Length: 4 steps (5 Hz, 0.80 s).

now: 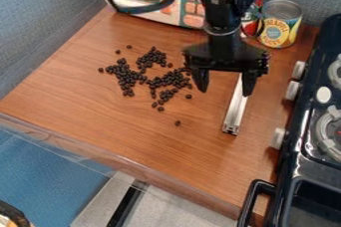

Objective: Sweep into pile

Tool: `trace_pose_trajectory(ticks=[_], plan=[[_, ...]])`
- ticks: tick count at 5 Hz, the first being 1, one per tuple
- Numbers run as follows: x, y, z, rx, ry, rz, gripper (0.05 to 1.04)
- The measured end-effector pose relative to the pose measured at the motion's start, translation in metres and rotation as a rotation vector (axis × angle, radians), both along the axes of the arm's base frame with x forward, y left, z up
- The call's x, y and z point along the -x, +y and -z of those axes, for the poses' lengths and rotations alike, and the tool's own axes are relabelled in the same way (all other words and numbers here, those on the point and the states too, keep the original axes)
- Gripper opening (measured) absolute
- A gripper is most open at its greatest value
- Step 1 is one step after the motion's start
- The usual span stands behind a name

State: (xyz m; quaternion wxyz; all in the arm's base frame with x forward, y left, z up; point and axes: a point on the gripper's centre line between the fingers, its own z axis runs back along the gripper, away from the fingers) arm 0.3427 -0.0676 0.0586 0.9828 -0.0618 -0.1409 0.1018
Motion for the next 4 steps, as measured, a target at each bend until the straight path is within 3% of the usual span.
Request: trace_pose_trajectory(ticks=[1,4], plan=[[-0.006,-0.002,0.008,0.012,-0.021,-0.015,1.0],[-0.03,-0.021,0.025,0.033,-0.023,-0.017,1.0]])
